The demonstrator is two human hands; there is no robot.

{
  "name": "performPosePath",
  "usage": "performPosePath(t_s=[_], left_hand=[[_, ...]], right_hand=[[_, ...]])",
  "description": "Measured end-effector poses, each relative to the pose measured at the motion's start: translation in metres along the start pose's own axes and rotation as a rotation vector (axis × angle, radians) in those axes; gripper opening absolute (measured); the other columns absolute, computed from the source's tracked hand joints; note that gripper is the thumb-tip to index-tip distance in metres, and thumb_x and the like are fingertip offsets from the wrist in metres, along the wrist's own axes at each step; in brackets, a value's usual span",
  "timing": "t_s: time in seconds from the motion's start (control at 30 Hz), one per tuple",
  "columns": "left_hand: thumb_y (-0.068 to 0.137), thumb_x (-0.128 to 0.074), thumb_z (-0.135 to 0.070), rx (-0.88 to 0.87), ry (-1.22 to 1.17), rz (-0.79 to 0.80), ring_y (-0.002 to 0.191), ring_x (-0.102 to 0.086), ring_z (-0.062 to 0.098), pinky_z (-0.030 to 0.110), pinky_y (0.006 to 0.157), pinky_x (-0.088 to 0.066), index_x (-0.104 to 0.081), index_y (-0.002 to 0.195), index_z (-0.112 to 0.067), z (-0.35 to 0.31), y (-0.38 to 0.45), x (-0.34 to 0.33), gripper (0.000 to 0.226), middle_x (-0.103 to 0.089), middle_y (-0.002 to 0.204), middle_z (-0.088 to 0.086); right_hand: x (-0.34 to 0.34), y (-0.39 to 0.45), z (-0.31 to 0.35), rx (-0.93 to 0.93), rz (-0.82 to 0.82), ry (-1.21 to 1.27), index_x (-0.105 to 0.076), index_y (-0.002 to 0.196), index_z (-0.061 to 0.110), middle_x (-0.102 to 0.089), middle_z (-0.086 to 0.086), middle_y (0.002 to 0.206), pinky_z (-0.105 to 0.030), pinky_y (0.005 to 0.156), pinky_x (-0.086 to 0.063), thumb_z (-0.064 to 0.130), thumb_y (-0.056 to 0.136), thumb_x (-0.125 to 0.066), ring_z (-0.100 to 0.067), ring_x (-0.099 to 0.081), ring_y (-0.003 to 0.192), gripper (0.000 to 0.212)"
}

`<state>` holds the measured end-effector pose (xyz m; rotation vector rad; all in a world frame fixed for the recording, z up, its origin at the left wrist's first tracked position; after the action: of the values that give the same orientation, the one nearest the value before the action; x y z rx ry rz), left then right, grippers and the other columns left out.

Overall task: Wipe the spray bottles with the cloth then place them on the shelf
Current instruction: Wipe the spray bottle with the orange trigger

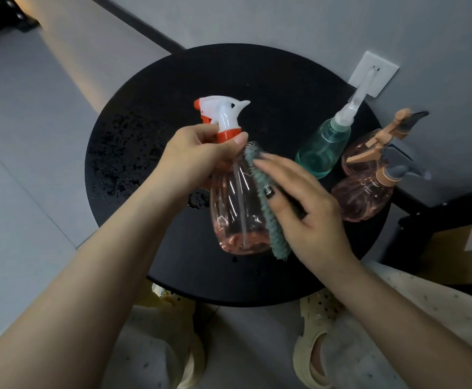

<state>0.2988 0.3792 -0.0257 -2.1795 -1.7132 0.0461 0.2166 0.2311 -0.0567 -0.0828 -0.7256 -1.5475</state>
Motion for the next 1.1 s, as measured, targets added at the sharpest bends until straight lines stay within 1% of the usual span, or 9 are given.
performPosePath(t_s=[0.13,0.23,0.37,0.5,0.6,0.67,0.87,0.97,1.1], left_hand=[[0.089,-0.063,-0.025,0.025,0.013,-0.023,0.062,-0.051,0.014,0.016,0.047,-0.039,-0.067,0.093,-0.008,0.004,0.002,0.000,0.018,-0.056,0.076,0.005],[0.091,-0.059,-0.024,0.037,0.032,0.011,0.066,-0.050,0.016,0.022,0.056,-0.038,-0.066,0.095,-0.007,0.008,0.003,0.002,0.019,-0.055,0.078,0.006],[0.090,-0.058,-0.026,0.057,0.007,0.096,0.062,-0.052,0.012,0.019,0.052,-0.037,-0.067,0.100,-0.011,0.010,0.000,0.003,0.020,-0.058,0.079,0.006],[0.079,-0.057,-0.032,0.018,-0.071,0.239,0.078,-0.051,0.026,0.035,0.072,-0.038,-0.068,0.099,-0.006,0.013,-0.002,0.000,0.035,-0.057,0.088,0.015],[0.080,-0.055,-0.032,0.009,-0.106,0.302,0.077,-0.057,0.025,0.033,0.070,-0.044,-0.070,0.092,-0.013,0.014,-0.005,-0.003,0.027,-0.062,0.084,0.011],[0.080,-0.054,-0.032,0.000,-0.108,0.308,0.078,-0.058,0.026,0.031,0.070,-0.046,-0.070,0.091,-0.015,0.014,-0.005,-0.002,0.026,-0.063,0.083,0.010],[0.079,-0.056,-0.031,-0.030,-0.100,0.283,0.072,-0.053,0.020,0.027,0.063,-0.041,-0.067,0.086,-0.018,0.014,-0.004,0.001,0.019,-0.059,0.081,0.006],[0.080,-0.059,-0.029,-0.043,-0.023,0.252,0.064,-0.048,0.018,0.022,0.053,-0.035,-0.062,0.081,-0.011,0.013,-0.005,0.002,0.018,-0.056,0.075,0.006],[0.092,-0.054,-0.023,-0.079,0.016,0.184,0.055,-0.058,0.005,0.013,0.047,-0.039,-0.061,0.082,-0.011,0.012,-0.007,-0.001,0.017,-0.069,0.069,-0.001]], right_hand=[[-0.004,-0.008,0.013,0.495,0.233,-0.425,-0.065,0.118,0.012,-0.060,-0.007,0.126,-0.042,0.108,-0.036,0.011,0.093,-0.053,-0.034,-0.045,0.125,0.028],[-0.011,-0.021,0.016,0.659,0.290,-0.540,-0.070,0.110,0.014,-0.065,-0.003,0.120,-0.050,0.102,-0.041,0.016,0.094,-0.057,-0.033,-0.051,0.121,0.021],[-0.010,-0.021,0.016,0.644,0.300,-0.482,-0.070,0.112,0.013,-0.064,-0.004,0.122,-0.046,0.103,-0.040,0.013,0.095,-0.055,-0.031,-0.050,0.121,0.022],[-0.001,-0.006,0.010,0.320,0.167,-0.212,-0.060,0.122,0.011,-0.057,-0.004,0.127,-0.037,0.107,-0.037,0.007,0.092,-0.055,-0.027,-0.047,0.124,0.031],[0.001,0.000,0.004,0.073,0.041,-0.006,-0.059,0.122,0.010,-0.057,-0.003,0.128,-0.031,0.105,-0.039,0.007,0.092,-0.052,-0.015,-0.051,0.123,0.031],[0.000,0.000,0.004,0.032,0.019,0.020,-0.058,0.122,0.011,-0.057,-0.003,0.128,-0.027,0.105,-0.038,0.007,0.093,-0.051,-0.012,-0.050,0.123,0.031],[-0.006,-0.013,0.014,0.426,0.173,-0.345,-0.063,0.120,0.008,-0.059,-0.009,0.126,-0.040,0.108,-0.036,0.007,0.093,-0.051,-0.032,-0.046,0.125,0.029],[-0.015,-0.026,0.015,0.631,0.271,-0.514,-0.069,0.113,0.013,-0.064,-0.005,0.123,-0.047,0.106,-0.037,0.013,0.095,-0.055,-0.031,-0.048,0.124,0.023],[-0.022,-0.035,0.010,0.717,0.362,-0.574,-0.068,0.115,0.014,-0.063,-0.003,0.125,-0.047,0.108,-0.035,0.012,0.094,-0.057,-0.028,-0.048,0.126,0.023]])
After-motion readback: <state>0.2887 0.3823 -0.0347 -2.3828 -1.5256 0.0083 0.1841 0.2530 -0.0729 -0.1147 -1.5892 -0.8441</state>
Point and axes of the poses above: each hand's wrist, its own y-axis towards the middle knuckle, its own x-axis out of the back of the hand, z = x × y, the point moved 2 cm from there along y, towards the middle knuckle
